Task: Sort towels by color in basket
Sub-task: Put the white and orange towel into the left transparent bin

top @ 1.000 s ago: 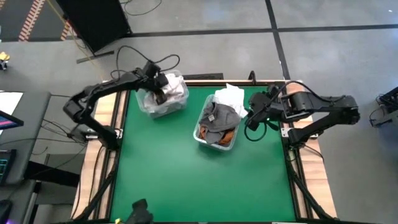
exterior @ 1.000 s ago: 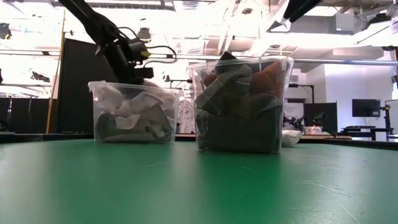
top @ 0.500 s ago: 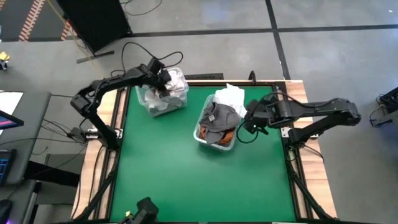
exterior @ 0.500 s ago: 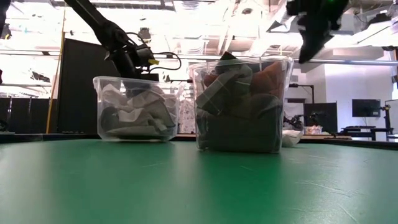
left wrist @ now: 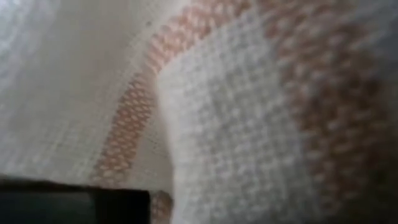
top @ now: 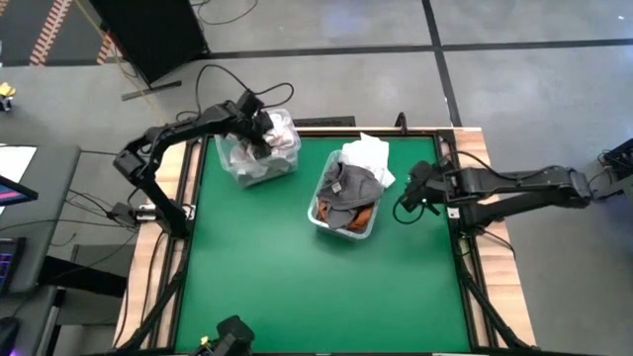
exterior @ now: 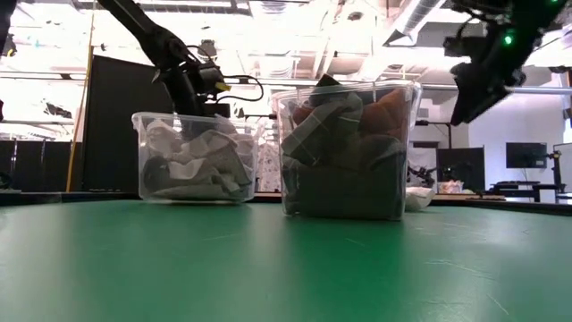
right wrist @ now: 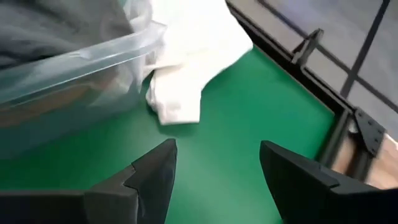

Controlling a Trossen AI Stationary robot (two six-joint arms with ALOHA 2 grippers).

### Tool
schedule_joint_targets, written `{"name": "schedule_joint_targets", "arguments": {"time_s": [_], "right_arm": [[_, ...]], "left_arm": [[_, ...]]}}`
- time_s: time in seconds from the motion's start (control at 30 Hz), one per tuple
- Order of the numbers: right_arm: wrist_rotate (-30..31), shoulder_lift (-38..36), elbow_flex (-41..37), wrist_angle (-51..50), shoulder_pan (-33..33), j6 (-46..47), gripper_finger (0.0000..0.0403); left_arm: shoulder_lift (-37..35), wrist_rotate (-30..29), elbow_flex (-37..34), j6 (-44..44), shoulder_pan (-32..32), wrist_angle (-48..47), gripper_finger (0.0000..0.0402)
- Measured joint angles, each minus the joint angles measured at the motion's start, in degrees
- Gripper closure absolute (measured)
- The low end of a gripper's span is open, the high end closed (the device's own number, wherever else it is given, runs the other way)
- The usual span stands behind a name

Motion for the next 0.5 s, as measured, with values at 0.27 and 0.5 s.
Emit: {"name": "schedule_joint_targets", "arguments": {"time_s": [0.27, 0.5], "right_arm": [[-2.2, -8.9, -18.1, 23.5, -6.1, -9.6, 0.0138], [-9.0, -10.4, -28.7, 44.1, -15.5, -16.4, 0.0138]], "left_arm": [[0.4, 0.8, 8.8, -1.1, -3.3, -12.6, 0.0157], [0.4, -1.0, 15.3, -1.8, -6.4, -20.4, 0.0158]]}}
